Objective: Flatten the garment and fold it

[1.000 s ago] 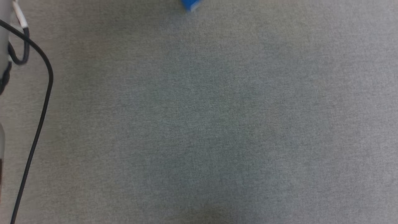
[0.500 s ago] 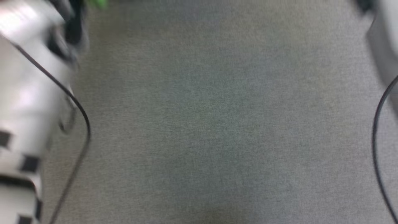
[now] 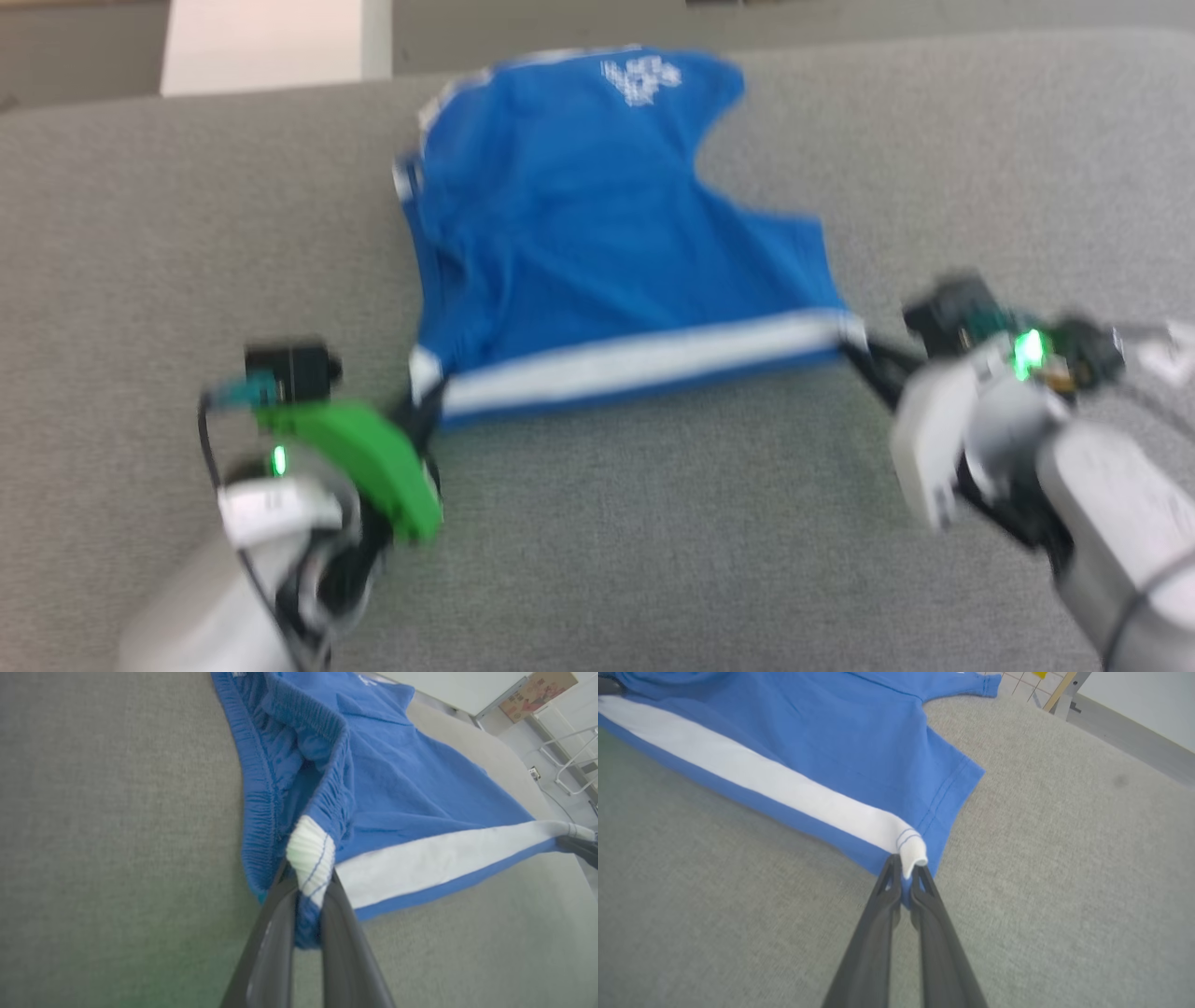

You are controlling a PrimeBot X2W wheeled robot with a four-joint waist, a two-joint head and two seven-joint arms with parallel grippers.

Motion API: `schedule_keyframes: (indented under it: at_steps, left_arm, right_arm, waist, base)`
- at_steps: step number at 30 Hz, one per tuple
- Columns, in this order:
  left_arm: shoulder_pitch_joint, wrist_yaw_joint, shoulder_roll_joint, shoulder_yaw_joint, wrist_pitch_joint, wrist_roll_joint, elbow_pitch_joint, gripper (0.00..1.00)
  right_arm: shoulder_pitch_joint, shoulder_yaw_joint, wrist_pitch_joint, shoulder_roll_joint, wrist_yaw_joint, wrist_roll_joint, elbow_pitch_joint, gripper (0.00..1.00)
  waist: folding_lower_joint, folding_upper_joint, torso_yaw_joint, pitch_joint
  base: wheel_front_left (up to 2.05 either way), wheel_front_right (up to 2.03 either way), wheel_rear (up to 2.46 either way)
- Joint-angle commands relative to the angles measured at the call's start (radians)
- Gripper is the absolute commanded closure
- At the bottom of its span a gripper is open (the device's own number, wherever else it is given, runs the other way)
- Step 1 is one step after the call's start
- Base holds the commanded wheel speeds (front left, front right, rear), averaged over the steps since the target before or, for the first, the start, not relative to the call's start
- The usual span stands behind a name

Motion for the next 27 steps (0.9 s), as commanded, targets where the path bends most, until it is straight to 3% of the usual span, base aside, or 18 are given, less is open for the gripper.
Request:
schedule_keyframes:
  at_steps: [1, 7, 14, 21, 27]
  left_arm:
    - [0.054, 0.019, 0.026, -0.005, 0.014, -0.023, -0.041, 1.00]
    - [0.247, 0.108, 0.114, -0.013, 0.041, -0.070, -0.215, 1.00]
    - [0.428, 0.189, 0.169, -0.042, 0.052, -0.108, -0.380, 1.00]
    - [0.441, 0.180, 0.091, 0.009, -0.060, -0.127, -0.466, 1.00]
    - [0.312, 0.174, 0.000, 0.045, -0.104, -0.104, -0.438, 1.00]
  right_arm:
    - [0.064, -0.031, 0.019, -0.008, -0.002, 0.010, -0.041, 1.00]
    - [0.346, -0.182, 0.151, -0.026, -0.002, -0.024, -0.216, 1.00]
    - [0.634, -0.344, 0.352, 0.025, -0.002, -0.050, -0.427, 1.00]
    - [0.651, -0.397, 0.301, 0.074, -0.002, -0.104, -0.554, 1.00]
    - [0.477, -0.342, 0.211, 0.048, -0.002, -0.141, -0.528, 1.00]
  waist:
    - [0.0001, -0.0001, 0.021, -0.065]
    - [0.0001, -0.0001, 0.035, -0.103]
    - [0.0001, -0.0001, 0.052, -0.133]
    - [0.0001, -0.0001, 0.072, -0.140]
    - [0.0001, -0.0001, 0.099, -0.120]
  base:
    - [0.00, 0.00, 0.00]
    - [0.00, 0.00, 0.00]
    - [0.00, 0.00, 0.00]
    - [0.00, 0.00, 0.00]
    - [0.00, 0.00, 0.00]
